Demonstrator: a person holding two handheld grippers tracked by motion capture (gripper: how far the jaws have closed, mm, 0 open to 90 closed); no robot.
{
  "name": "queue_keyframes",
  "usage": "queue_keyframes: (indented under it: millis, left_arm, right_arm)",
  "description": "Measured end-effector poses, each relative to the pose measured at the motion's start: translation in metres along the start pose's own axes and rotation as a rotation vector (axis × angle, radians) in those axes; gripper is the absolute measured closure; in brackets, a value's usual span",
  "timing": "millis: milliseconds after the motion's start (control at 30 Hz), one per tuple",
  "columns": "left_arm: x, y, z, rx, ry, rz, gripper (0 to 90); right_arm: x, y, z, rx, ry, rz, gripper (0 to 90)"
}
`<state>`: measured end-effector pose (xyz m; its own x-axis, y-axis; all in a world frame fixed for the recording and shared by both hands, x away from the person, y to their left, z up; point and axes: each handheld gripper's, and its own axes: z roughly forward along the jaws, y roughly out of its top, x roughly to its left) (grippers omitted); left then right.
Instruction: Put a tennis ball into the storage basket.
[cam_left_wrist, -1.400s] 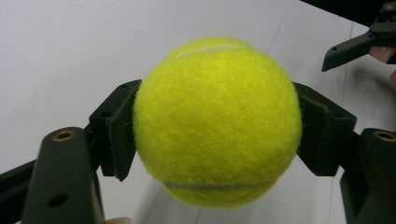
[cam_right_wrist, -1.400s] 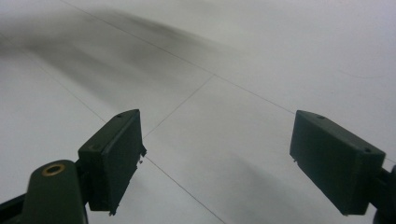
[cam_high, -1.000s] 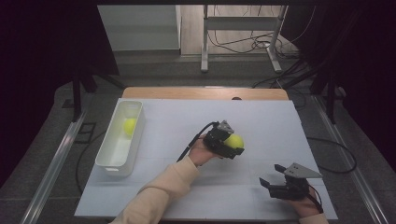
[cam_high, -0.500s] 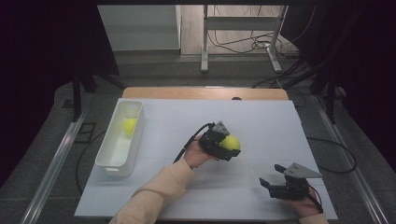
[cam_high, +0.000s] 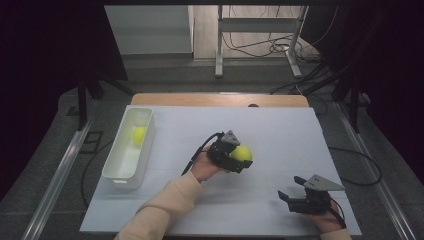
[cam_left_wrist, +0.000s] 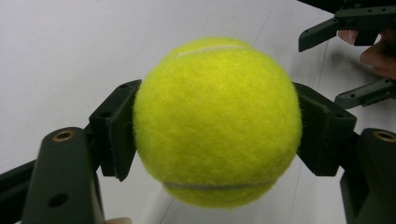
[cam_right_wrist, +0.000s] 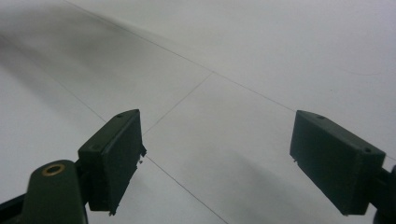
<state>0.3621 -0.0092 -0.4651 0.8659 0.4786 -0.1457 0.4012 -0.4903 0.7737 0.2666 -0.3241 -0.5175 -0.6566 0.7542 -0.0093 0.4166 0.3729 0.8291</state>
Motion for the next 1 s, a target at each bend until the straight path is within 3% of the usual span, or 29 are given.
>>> queue_keyframes:
  millis: [167,1000]
  left_arm:
    - [0.001,-0.002,-0.007,-0.027,0.011,-0.003,25.8]
    - [0.010,-0.015,-0.028,-0.035,0.055,-0.018,25.8]
  right_arm:
    - [0.000,0.000,0.000,0.003,-0.004,-0.002,17.7]
    - [0.000,0.000,0.000,-0.003,-0.004,0.001,17.7]
